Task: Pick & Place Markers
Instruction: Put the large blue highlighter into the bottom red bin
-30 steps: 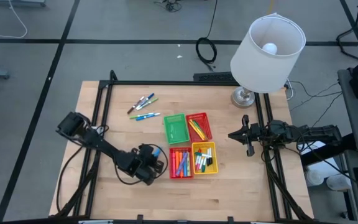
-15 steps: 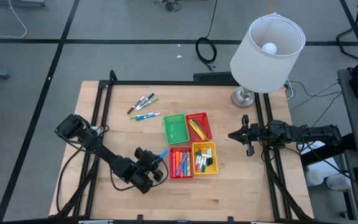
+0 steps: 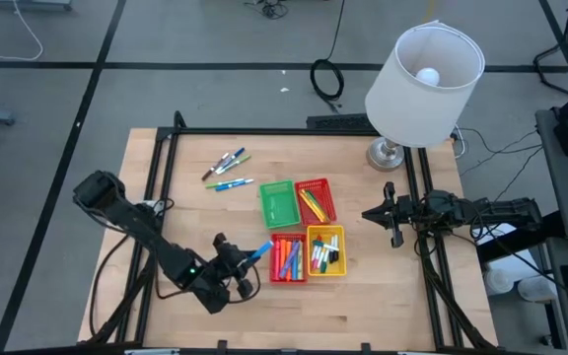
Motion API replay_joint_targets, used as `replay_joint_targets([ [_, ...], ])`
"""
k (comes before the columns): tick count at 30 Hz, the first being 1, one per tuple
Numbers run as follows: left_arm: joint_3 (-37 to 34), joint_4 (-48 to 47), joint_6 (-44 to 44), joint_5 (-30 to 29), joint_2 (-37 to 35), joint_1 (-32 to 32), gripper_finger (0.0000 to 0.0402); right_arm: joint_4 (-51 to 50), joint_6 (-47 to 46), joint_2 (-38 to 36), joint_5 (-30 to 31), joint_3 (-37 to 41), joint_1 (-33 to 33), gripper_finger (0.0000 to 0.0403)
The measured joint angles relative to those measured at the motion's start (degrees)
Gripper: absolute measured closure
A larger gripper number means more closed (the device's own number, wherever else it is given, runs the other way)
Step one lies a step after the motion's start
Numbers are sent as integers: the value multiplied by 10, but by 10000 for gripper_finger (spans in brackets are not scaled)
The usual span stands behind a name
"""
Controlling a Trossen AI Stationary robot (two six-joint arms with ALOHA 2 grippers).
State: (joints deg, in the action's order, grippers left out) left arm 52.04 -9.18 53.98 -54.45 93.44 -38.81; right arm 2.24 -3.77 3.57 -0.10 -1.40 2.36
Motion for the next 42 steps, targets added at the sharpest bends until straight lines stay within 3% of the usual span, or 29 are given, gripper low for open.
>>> replay_joint_targets([
  [9, 148, -1, -151, 57, -5, 30, 338, 0, 0, 0, 0, 0, 0, 385],
  [14, 225, -45, -189, 84, 14, 50, 338, 0, 0, 0, 0, 0, 0, 385],
  [20, 264, -102, -25, 159, 42, 91, 338, 0, 0, 0, 0, 0, 0, 385],
  [23, 263, -105, 0, 185, 65, 104, 338, 0, 0, 0, 0, 0, 0, 385],
  [28, 263, -102, 40, 182, 105, 116, 338, 0, 0, 0, 0, 0, 0, 385],
  [32, 263, -97, 77, 144, 141, 119, 336, 0, 0, 0, 0, 0, 0, 385],
  [42, 263, -98, 126, 164, 197, 129, 313, 0, 0, 0, 0, 0, 0, 385],
])
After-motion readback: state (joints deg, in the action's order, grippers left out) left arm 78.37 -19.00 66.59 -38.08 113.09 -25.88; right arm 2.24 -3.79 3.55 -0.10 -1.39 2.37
